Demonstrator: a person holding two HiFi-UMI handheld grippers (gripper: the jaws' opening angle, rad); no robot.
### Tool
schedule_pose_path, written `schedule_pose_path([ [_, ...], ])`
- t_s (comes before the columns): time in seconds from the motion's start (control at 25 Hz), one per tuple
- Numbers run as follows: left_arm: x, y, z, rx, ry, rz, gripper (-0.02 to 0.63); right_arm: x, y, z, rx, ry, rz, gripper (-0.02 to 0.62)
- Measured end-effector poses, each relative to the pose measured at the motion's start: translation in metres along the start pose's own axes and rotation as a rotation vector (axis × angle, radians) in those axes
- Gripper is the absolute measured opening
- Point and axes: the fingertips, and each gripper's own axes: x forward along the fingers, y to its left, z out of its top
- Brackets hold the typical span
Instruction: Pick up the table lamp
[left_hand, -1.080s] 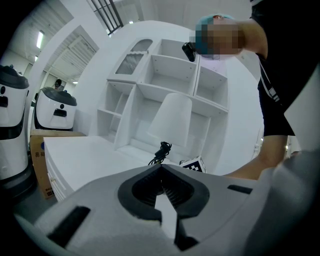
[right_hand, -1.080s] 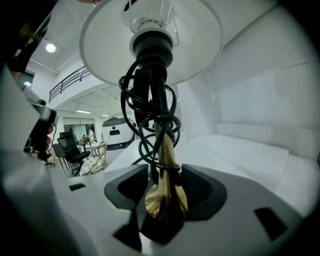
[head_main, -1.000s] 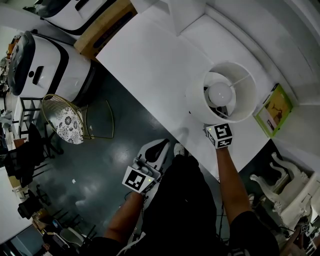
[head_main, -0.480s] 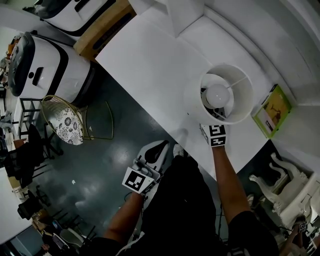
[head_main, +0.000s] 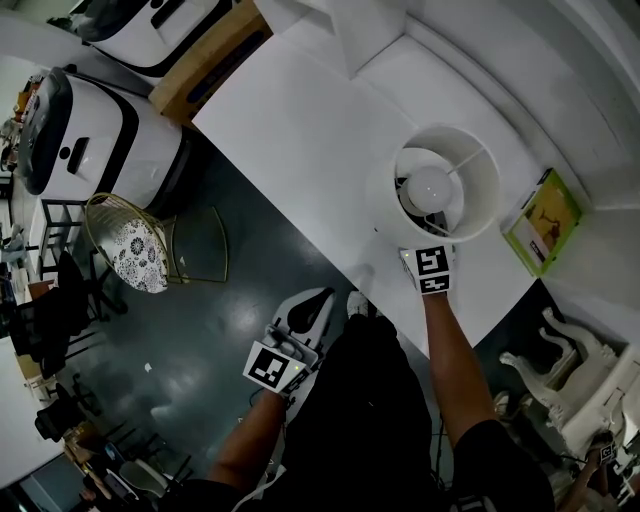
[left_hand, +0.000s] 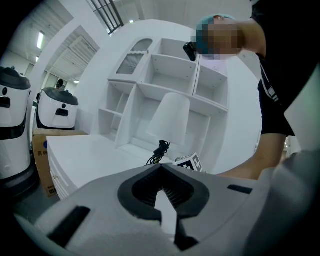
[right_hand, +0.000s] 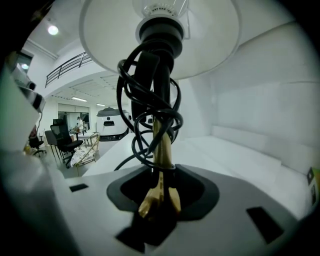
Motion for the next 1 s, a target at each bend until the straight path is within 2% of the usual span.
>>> schedule_pose_path([
  [0.4,-0.01,0.009,-0.005,-0.004,0.005,0.023,0.018,-0.009,0.007,0.012,0.003,-0.016,0.031,0.15],
  [1.0,-0.006,-0.004,0.021,0.014,-0.036,-0.003,0.018,-0.041,0.001,0.011,0.018,0.018,0.014,0.15],
])
